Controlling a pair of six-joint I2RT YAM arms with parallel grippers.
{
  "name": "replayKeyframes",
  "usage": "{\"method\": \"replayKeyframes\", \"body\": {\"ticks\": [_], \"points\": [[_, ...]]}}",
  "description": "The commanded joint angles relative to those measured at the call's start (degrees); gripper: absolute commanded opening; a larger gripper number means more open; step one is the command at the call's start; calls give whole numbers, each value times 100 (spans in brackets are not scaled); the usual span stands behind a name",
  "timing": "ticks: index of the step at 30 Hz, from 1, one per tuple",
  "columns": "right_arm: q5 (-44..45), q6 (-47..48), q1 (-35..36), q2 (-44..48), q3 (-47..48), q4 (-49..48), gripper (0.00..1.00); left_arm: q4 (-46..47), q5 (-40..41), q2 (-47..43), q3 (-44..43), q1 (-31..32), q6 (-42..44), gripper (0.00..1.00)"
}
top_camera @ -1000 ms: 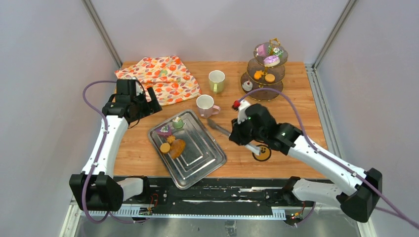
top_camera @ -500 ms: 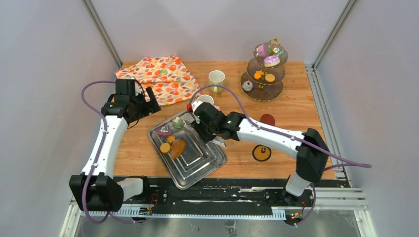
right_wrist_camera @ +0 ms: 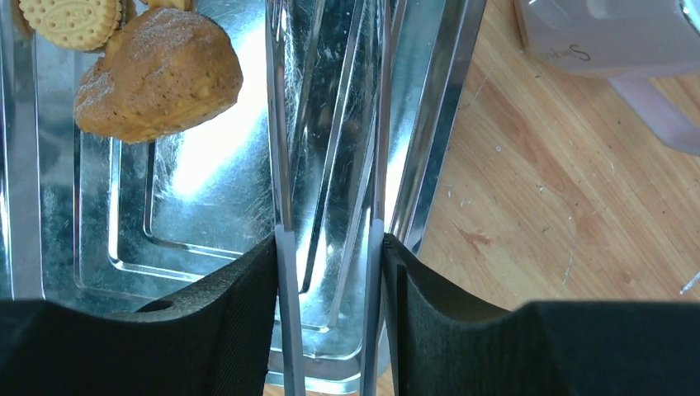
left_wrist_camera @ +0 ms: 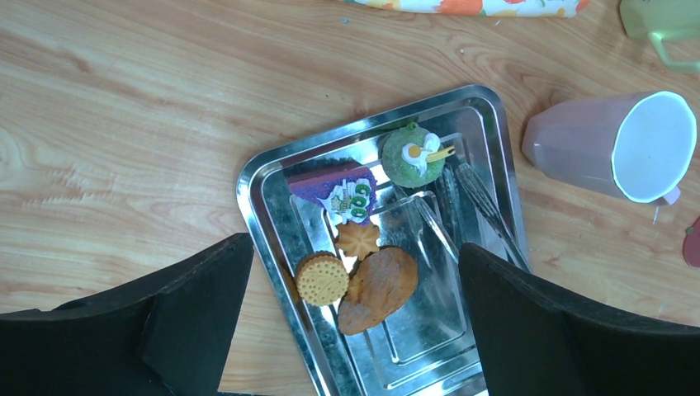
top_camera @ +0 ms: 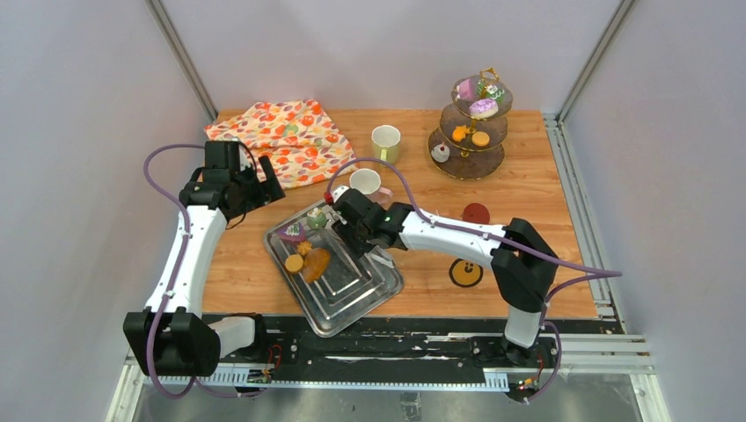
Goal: Serve the afternoon tea
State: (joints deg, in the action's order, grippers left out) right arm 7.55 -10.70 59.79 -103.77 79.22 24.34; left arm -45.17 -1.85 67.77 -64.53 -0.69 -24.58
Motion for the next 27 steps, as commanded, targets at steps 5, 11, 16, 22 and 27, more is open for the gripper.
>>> {"method": "replayKeyframes", "body": {"ticks": [5, 11, 16, 22, 27], "points": [[27, 41, 41, -409, 310, -373, 47, 29, 35, -34, -151, -45, 93, 100], [14, 23, 42, -519, 428, -422, 38, -4, 33, -63, -160, -48, 101, 100], [86, 28, 42, -78, 118, -429, 17, 7, 15, -71, -156, -52, 86, 100], [149, -11, 42, 891, -402, -174, 1, 34, -45, -36, -177, -53, 48, 100], [174, -192, 42, 2153, -1134, 299, 1, 32, -26, -62, -211, -53, 52, 100]]}}
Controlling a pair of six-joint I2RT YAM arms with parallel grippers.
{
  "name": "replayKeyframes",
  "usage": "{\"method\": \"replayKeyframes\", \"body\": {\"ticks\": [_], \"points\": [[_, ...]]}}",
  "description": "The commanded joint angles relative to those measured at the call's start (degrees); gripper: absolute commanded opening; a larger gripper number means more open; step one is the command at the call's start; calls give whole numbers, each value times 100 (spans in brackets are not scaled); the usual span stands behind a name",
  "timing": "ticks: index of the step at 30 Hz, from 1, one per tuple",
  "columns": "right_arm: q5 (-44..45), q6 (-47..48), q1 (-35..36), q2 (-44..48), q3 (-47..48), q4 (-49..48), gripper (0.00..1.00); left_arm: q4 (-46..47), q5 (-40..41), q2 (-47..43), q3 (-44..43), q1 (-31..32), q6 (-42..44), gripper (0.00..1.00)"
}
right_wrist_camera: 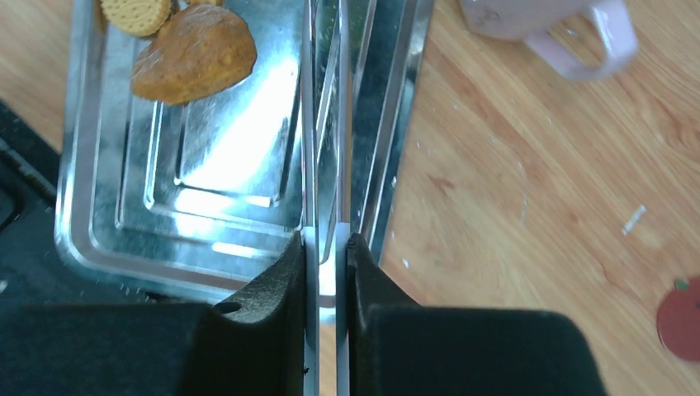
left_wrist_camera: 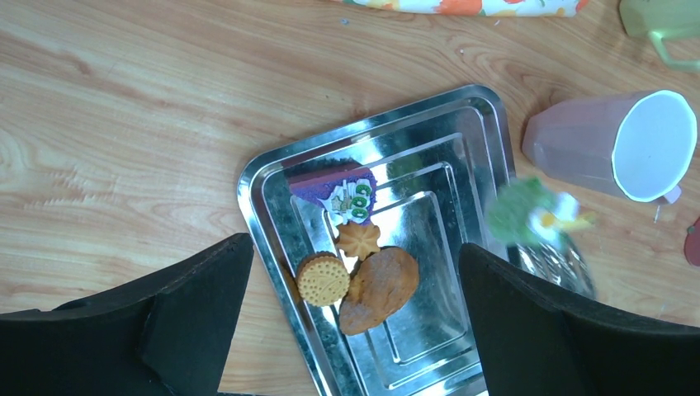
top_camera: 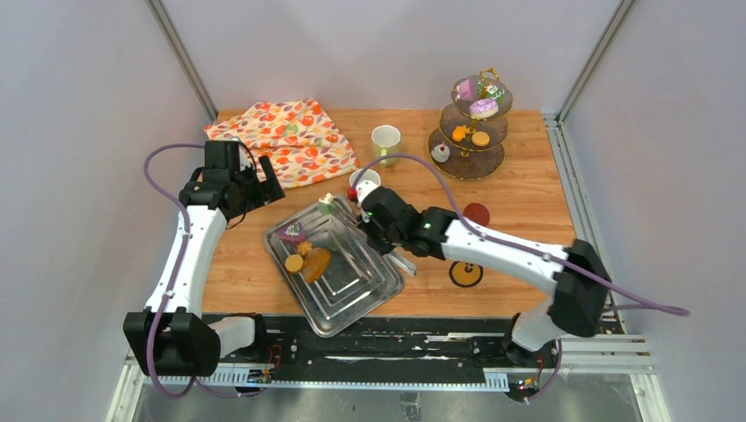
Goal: Serve the afternoon tea
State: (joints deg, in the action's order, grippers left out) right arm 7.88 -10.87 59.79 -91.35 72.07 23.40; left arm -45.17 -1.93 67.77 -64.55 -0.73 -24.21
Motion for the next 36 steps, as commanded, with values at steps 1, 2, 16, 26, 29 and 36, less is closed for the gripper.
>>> {"method": "replayKeyframes", "body": {"ticks": [1, 2, 16, 26, 29, 36], "points": [[152, -242, 42, 1169, -601, 476, 1, 33, -24, -60, -219, -50, 8, 100], [202, -299, 42, 1442, -750, 565, 1, 32, -30, -55, -221, -49, -2, 100], [612, -976, -2664, 3981, -1579, 2056, 0, 87, -184, -36, -294, -50, -106, 100], [-440, -416, -5560, 3310, -586, 1879, 1, 147, -223, -41, -215, -50, -85, 100], [-648, -347, -5817, 2911, -296, 1671, 1, 174, -259, 30, -256, -48, -77, 100], [-1018, -156, -6240, 2094, 195, 926, 1, 208, -196, 86, -261, -48, 25, 100]]}}
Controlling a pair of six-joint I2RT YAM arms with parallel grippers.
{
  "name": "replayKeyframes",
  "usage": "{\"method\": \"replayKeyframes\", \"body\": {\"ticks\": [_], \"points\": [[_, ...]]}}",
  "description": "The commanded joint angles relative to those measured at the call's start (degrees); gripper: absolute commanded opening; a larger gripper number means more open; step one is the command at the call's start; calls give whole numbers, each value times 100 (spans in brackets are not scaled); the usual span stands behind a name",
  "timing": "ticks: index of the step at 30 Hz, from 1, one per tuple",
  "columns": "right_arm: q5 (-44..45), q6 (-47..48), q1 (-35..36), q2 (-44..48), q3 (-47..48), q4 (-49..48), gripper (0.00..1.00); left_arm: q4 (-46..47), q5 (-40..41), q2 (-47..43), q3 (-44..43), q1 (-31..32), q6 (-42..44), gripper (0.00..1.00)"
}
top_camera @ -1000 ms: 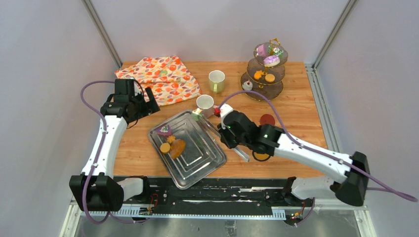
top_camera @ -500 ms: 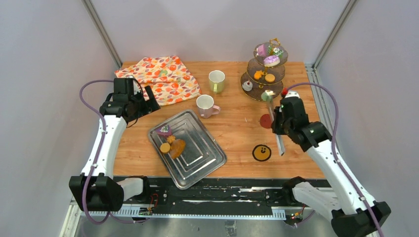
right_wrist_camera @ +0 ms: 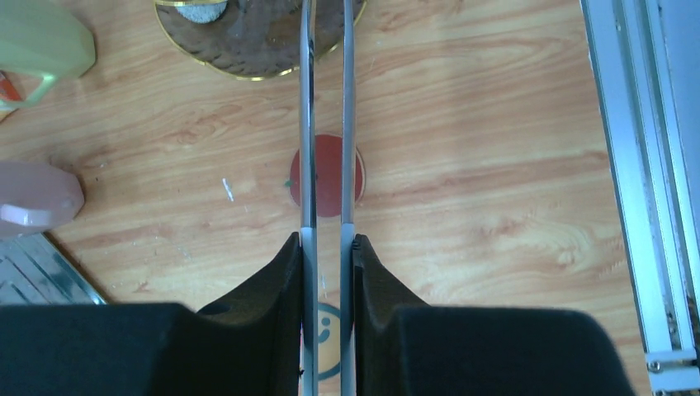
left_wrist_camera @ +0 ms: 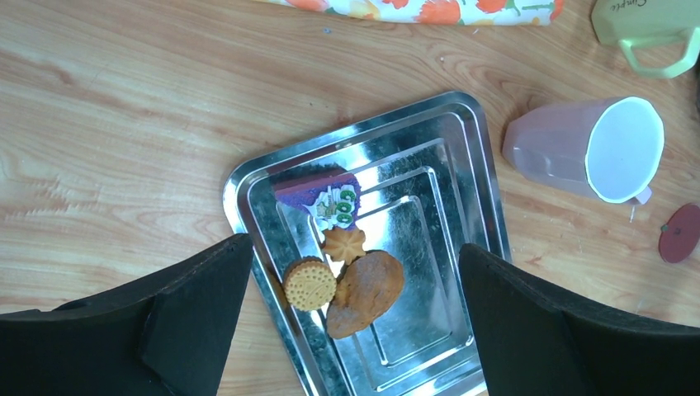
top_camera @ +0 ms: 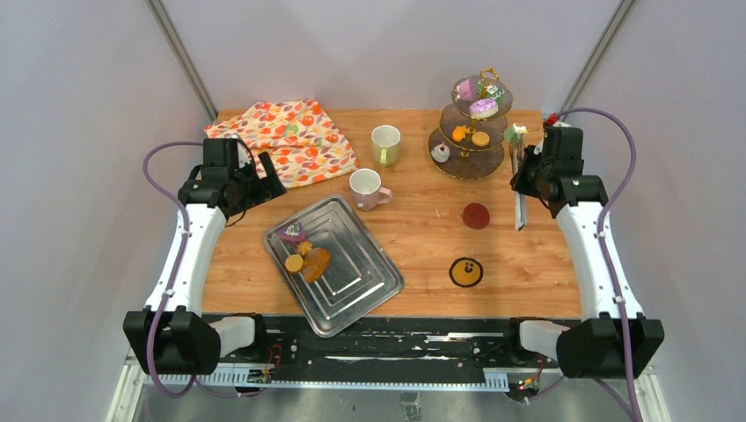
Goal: Serve the afternoon tea
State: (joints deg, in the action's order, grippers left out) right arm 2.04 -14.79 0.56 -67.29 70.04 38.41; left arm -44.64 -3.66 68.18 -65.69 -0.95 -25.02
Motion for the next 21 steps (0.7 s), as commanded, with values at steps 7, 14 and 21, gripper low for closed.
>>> {"method": "replayKeyframes", "body": {"ticks": [7, 14, 21], "points": [[-868, 415, -609, -1045, 763, -906, 1, 217, 13, 121, -101, -28, 136, 100], [-1263, 542, -618, -1628, 1026, -1131, 1, 249, 49, 230, -147, -28, 136, 100], [-1611, 531, -610, -2095, 1304, -1297, 1, 252, 111, 238, -119, -24, 146, 100]]}}
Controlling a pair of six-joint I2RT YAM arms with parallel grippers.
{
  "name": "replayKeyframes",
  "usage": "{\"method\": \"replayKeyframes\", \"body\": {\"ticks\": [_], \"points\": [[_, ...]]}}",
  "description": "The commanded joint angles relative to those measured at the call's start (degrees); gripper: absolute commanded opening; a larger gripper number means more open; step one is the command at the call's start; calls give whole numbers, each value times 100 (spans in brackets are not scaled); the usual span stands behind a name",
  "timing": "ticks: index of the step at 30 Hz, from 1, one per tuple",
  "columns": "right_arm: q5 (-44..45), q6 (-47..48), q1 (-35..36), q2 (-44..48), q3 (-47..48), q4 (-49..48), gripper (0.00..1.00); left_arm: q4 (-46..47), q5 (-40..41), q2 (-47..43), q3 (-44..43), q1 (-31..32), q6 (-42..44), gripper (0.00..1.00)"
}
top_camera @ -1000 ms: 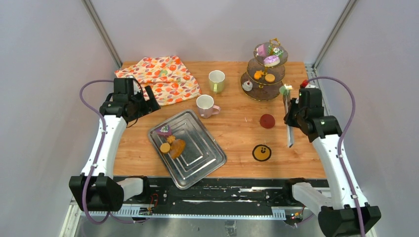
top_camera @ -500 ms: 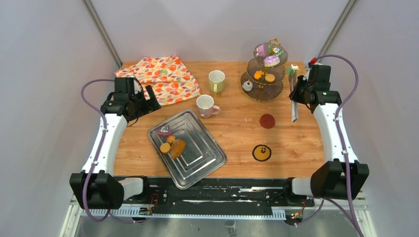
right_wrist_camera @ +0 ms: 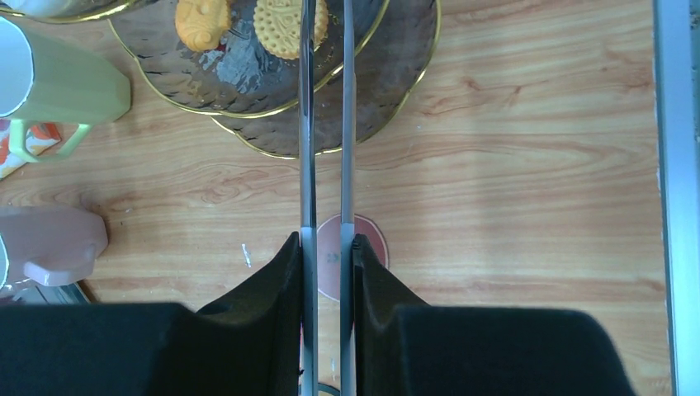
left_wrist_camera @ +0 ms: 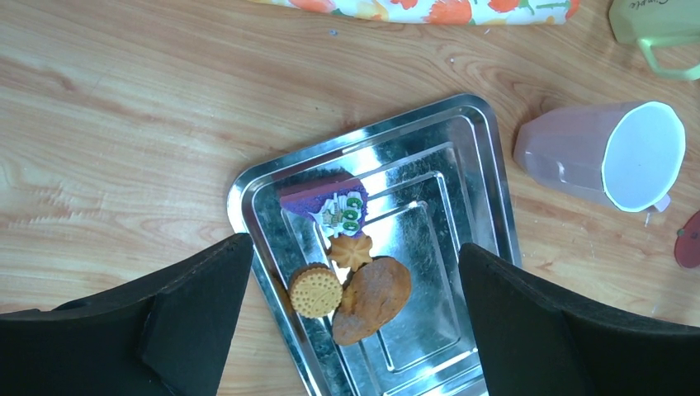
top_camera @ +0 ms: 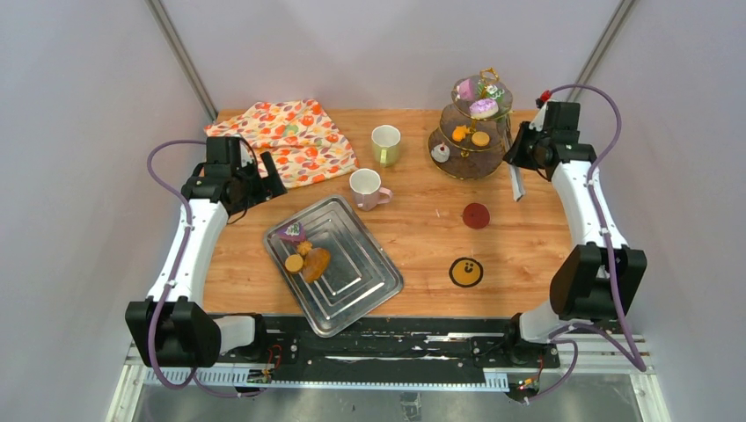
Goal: Serve the afternoon tea
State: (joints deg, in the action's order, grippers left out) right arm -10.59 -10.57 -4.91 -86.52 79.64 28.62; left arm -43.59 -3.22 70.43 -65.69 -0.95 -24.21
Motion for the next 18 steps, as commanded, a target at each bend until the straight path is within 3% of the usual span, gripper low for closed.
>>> {"method": "replayKeyframes", "body": {"ticks": [1, 10, 18], "points": [[-399, 126, -63, -251, 400, -322, 1, 141, 67, 14, -119, -23, 61, 100], [-616, 211, 1, -925, 881, -299, 5, 83, 145, -33, -153, -28, 78, 100], [-664, 231, 34, -1286, 1059, -280, 24, -29, 241, -108, -124, -32, 102, 100]]}}
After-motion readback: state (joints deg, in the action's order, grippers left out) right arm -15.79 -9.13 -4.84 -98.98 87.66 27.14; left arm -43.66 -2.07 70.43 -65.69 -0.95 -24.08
